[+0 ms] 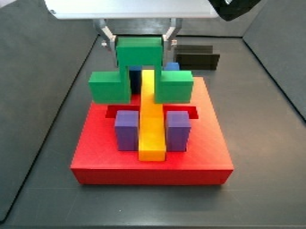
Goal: Pick up the green object. Move up. Move to above the board. Insert the green object.
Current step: Insert the green object.
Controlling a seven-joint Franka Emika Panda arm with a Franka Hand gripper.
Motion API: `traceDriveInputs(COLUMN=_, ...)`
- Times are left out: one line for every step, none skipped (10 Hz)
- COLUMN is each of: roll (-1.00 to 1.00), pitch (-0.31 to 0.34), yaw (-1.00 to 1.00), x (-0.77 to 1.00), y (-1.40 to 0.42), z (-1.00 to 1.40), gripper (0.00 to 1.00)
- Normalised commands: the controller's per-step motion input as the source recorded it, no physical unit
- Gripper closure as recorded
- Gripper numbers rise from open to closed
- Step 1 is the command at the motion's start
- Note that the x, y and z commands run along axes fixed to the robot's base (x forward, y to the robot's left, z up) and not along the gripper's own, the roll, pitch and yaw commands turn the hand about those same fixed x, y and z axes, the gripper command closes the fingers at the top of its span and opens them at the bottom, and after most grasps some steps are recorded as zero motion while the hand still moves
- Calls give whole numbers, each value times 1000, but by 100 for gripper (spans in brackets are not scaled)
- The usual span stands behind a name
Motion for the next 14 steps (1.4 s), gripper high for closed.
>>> traceDriveInputs(roll=0, pitch=-43, yaw=0, x=26, y=-103, z=-83, gripper=100)
traceDriveInputs(roll=0, pitch=-51, yaw=11, x=97, y=-34, z=-74, gripper=100)
traceDriveInputs(roll=0, pitch=-61, yaw=74, x=157, y=0, z=-71, gripper=100)
traceDriveInputs(roll=0, pitch=-51, yaw=143, x=277, y=37, z=-9, gripper=100)
traceDriveInputs(roll=0, pitch=-54, yaw=169, x=291, y=54, z=-20, gripper=100)
traceDriveInputs(roll=0, pitch=-47, yaw=134, x=180, y=0, z=0, gripper=100)
traceDriveInputs(roll=84, pitch=-41, yaw=71, x=0, y=0, z=-71, gripper=100)
traceDriveInputs(roll=51, pitch=-43, yaw=0, x=-117, y=-80, z=-163, gripper=100)
traceDriveInputs(roll=84, pitch=-31, yaw=0, x=-166, y=-163, z=-197, gripper=100)
traceDriveInputs(roll=137, pitch=-23, yaw=-37, x=-131, y=-200, z=-206, gripper=100)
traceDriveInputs(roll=150, pitch=-6, yaw=-49, x=-106, y=-180, z=-209, gripper=100)
traceDriveInputs(roll=164, pitch=-9, yaw=-51, x=-77, y=-160, z=-206, gripper=100)
traceDriveInputs(roll=191, pitch=-26, yaw=-3, x=0, y=-89, z=-203, gripper=100)
traceDriveInputs(roll=206, pitch=-31, yaw=0, x=0, y=-34, z=-154, gripper=100)
